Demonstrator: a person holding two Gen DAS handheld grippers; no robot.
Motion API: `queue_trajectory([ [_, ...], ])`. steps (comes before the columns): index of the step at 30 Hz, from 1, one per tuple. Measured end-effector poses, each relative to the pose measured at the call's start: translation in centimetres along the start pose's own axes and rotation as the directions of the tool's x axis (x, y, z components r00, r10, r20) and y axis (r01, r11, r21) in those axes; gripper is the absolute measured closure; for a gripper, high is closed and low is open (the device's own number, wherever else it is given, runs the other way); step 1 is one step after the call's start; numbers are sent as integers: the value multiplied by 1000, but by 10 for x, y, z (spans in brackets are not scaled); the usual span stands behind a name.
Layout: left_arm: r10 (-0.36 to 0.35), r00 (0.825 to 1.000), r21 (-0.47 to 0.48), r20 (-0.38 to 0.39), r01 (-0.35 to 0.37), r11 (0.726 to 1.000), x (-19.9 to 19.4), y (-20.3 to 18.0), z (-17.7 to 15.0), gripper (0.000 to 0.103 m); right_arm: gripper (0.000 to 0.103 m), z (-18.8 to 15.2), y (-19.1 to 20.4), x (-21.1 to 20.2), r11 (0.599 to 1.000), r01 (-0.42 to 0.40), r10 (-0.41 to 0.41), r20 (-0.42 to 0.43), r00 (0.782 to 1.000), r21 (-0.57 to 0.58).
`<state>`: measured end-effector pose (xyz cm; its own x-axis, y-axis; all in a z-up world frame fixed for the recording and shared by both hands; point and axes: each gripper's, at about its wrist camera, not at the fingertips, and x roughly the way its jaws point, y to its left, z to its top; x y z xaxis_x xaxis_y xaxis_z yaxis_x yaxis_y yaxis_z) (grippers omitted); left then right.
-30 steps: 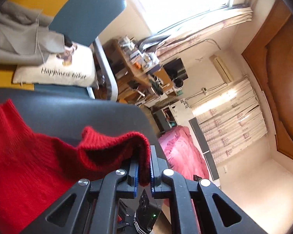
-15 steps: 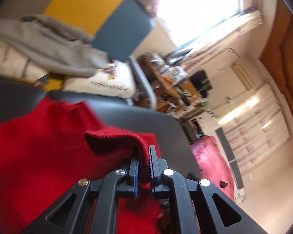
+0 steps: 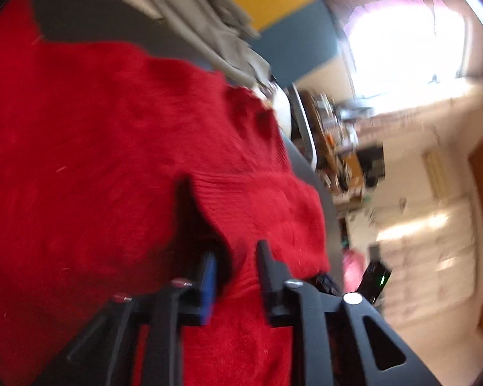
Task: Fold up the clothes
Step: 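Lay the lifted sleeve across the sweater body with the left gripper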
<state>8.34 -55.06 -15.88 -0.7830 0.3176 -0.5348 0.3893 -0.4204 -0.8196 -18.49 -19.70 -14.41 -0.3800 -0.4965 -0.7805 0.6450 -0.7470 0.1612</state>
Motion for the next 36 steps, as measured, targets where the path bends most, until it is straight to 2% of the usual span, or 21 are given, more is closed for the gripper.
queue_trajectory([
  [6, -45, 998, -121, 48, 51, 991, -3, 19, 6, 70, 0, 1, 0, -1, 1000, -6, 6, 3, 1000, 7],
  [10, 53, 998, 2, 39, -53, 999, 17, -7, 11, 68, 0, 1, 0, -2, 1000, -1, 1, 2, 1000, 1],
  [11, 75, 997, 28, 32, -76, 997, 21, -13, 12, 74, 0, 1, -1, -2, 1000, -4, 4, 3, 1000, 3],
  [12, 84, 996, 27, 29, -85, 996, 22, -16, 14, 90, 0, 1, -1, -2, 1000, -6, 6, 4, 1000, 5],
  [14, 75, 996, 17, 46, -75, 997, 20, -23, 17, 95, 0, 0, -4, -4, 1000, -23, 23, 13, 1000, 16],
  [15, 41, 995, 22, 92, -44, 999, 8, -29, 17, 95, 0, 0, -7, -6, 999, -44, 44, 22, 999, 31],
  [18, -27, 979, 61, 201, 15, 998, -29, -46, 17, 96, 0, -2, -17, -11, 990, -115, 111, 53, 992, 83],
  [20, -37, 969, 85, 244, 16, 996, -47, -52, 16, 96, 0, -5, -24, -14, 980, -158, 150, 76, 986, 118],
  [24, 32, 974, 109, 225, -58, 992, -58, -42, 14, 96, 0, -5, -24, -15, 975, -177, 167, 84, 982, 132],
  [29, 93, 976, 43, 196, -104, 994, -59, -8, -1, 96, 0, -6, -20, -17, 975, -185, 177, 74, 981, 126],
  [32, 165, 970, 11, 176, -170, 985, -57, 14, -7, 96, 0, -8, -23, -20, 966, -220, 211, 79, 974, 138],
  [36, 140, 977, 8, 159, -143, 990, -62, 17, -7, 96, 0, -7, -25, -25, 963, -222, 212, 75, 974, 156],
])
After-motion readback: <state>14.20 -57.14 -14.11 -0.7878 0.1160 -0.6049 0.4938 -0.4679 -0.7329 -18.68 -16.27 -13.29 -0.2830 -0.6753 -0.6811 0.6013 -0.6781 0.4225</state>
